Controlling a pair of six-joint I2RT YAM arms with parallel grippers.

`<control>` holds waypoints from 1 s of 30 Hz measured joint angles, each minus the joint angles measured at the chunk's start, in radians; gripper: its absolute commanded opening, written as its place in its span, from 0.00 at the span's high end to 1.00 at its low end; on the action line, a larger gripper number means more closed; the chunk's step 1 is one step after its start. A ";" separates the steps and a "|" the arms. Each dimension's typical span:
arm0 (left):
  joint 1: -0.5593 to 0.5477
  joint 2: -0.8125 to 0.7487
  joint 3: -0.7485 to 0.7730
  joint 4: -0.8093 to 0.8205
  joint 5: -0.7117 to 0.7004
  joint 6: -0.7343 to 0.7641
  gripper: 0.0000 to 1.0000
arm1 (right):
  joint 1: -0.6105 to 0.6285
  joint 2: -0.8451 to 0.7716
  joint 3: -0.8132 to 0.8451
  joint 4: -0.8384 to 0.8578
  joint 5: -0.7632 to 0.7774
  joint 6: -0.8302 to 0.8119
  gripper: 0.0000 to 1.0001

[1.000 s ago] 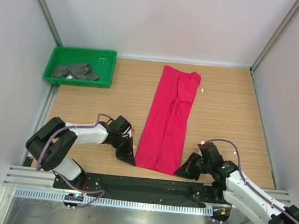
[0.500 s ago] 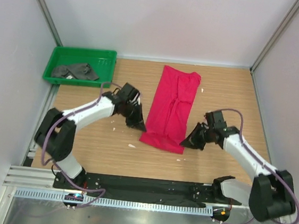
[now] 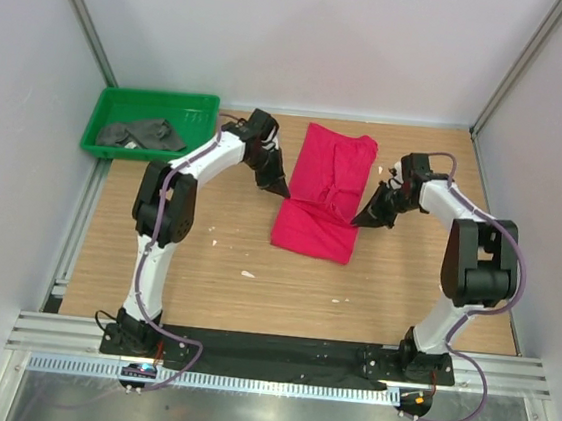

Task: Fold and stack the t-shirts
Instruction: Fold the tshirt

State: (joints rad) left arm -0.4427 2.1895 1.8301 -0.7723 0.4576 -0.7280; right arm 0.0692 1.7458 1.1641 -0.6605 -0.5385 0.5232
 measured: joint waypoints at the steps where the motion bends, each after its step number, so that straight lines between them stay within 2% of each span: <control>1: 0.006 0.011 0.018 -0.005 0.002 -0.001 1.00 | -0.006 0.016 0.018 -0.007 -0.004 -0.006 0.98; 8: 0.034 0.077 0.117 -0.007 0.025 -0.027 1.00 | -0.034 0.123 0.165 -0.032 -0.035 -0.042 0.98; 22: 0.039 0.181 0.195 0.014 0.051 -0.066 1.00 | -0.063 0.250 0.275 -0.060 -0.054 -0.071 0.98; 23: 0.039 0.187 0.203 0.018 0.052 -0.069 1.00 | -0.071 0.256 0.283 -0.060 -0.055 -0.072 0.98; 25: 0.039 0.205 0.225 0.021 0.052 -0.076 1.00 | -0.084 0.267 0.296 -0.060 -0.055 -0.073 0.86; 26: 0.039 0.216 0.241 0.021 0.051 -0.076 0.96 | -0.090 0.274 0.304 -0.060 -0.053 -0.074 0.74; 27: 0.039 0.228 0.257 0.021 0.043 -0.075 0.88 | -0.093 0.282 0.313 -0.059 -0.049 -0.073 0.69; 28: 0.038 0.241 0.282 0.010 0.023 -0.069 0.71 | -0.096 0.291 0.322 -0.054 -0.039 -0.075 0.67; 30: 0.038 0.276 0.364 -0.026 -0.037 -0.049 0.61 | -0.101 0.319 0.359 -0.045 -0.017 -0.081 0.57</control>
State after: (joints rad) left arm -0.4046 2.4657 2.1941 -0.7986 0.4210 -0.7773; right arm -0.0319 2.0651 1.5230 -0.7052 -0.5556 0.4423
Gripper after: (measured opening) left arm 0.301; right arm 0.357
